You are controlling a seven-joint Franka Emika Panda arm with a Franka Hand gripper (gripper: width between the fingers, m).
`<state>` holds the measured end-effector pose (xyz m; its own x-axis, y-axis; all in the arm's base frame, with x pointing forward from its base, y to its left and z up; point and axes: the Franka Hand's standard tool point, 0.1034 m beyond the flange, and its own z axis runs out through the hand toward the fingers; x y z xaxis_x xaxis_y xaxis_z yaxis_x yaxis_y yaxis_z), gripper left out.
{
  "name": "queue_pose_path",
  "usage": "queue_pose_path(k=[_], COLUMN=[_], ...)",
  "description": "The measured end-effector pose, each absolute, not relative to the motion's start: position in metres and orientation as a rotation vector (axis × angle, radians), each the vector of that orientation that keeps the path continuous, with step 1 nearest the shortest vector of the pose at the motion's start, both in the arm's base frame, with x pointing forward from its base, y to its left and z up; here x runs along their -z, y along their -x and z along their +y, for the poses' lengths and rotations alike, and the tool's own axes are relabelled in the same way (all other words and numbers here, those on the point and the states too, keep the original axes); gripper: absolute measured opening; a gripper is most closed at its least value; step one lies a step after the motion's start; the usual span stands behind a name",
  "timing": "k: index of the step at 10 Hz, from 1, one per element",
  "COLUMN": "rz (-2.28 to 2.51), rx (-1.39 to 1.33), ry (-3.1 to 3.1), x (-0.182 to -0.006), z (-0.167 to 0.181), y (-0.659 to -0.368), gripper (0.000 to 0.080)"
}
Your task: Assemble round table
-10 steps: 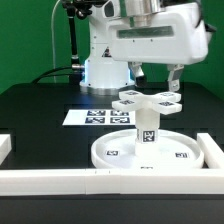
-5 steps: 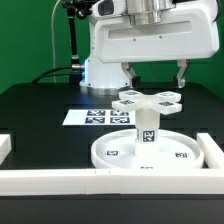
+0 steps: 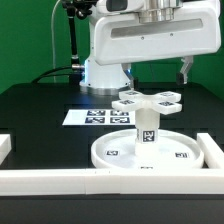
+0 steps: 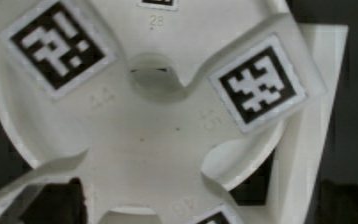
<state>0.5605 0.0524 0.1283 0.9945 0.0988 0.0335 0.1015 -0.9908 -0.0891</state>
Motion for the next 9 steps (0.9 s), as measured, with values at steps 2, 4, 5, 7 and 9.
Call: queue_pose_path(k=[2, 4, 5, 7, 9], rz=[-0.413, -0.599, -0.772, -1.130, -1.454], rx=[0.042, 0.049, 0.058, 0.080, 0.072], ry=[3.025, 2.998, 2.961, 2.857, 2.738], x=[-0.127, -0.127, -0.126, -0.122, -0.120], z=[0.051, 0.050, 0.047, 0.041, 0.040], y=[-0.559, -0.559, -0.559, -0.561, -0.562], gripper=[0.0649, 0.0649, 0.0649, 0.0649, 0.0649])
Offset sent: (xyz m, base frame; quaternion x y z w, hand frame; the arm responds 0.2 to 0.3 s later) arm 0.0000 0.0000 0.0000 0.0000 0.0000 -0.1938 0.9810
